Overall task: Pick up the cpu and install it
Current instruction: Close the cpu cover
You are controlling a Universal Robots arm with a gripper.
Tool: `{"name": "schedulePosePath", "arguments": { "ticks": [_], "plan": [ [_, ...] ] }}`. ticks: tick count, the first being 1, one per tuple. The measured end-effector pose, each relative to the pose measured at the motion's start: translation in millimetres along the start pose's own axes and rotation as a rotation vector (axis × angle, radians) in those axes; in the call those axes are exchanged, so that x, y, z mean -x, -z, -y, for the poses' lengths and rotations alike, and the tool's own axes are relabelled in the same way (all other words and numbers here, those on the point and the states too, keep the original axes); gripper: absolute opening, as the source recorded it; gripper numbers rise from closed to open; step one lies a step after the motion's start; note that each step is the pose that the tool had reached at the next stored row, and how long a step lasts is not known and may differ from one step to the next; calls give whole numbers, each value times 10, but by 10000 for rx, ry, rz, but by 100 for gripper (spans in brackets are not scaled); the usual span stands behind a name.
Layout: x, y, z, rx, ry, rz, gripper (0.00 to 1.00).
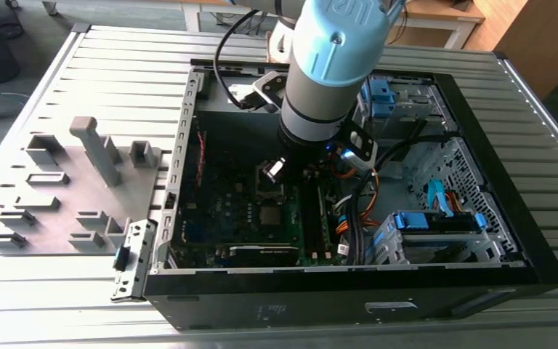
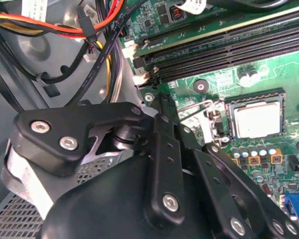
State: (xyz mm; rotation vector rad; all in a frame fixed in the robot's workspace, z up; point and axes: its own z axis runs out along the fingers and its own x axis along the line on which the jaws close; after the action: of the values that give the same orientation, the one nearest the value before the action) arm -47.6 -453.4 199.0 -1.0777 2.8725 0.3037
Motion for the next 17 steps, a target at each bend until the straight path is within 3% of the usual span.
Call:
{"name": "schedulePosePath", "arguments": {
  "ticks": [17],
  "plan": [
    [-8,49,6,7,8,4,11]
  ]
}}
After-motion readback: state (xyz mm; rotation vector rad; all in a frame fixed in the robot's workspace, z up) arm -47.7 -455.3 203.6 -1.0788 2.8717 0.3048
